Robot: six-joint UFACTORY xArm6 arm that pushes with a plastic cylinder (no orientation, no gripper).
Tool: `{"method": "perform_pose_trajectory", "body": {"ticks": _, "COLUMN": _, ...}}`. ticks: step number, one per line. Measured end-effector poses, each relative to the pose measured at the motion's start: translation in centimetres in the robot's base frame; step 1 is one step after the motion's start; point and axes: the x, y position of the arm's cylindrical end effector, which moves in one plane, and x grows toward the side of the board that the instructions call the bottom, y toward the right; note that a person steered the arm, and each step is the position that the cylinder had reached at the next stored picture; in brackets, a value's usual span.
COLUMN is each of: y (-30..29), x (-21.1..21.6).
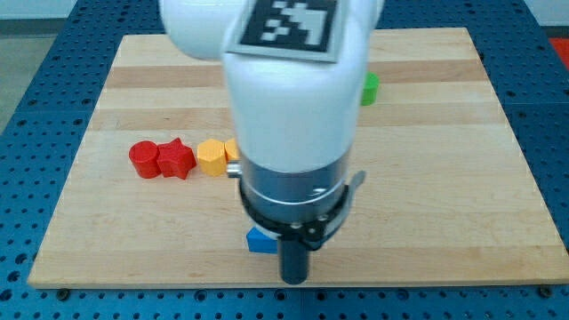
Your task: Place the blue triangle below the blue cube
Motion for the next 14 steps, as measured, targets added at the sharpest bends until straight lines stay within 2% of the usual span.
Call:
{"method": "perform_pose_trajectory", "body": {"ticks": 2, "y": -3.2, "x": -0.9}}
{"method": "perform_pose_trajectory", "body": {"ticks": 9, "y": -2.7, "x": -7.7}}
{"method": "perform_pose_trajectory", "body": {"ticks": 14, "y": 2.1, "x": -8.8}}
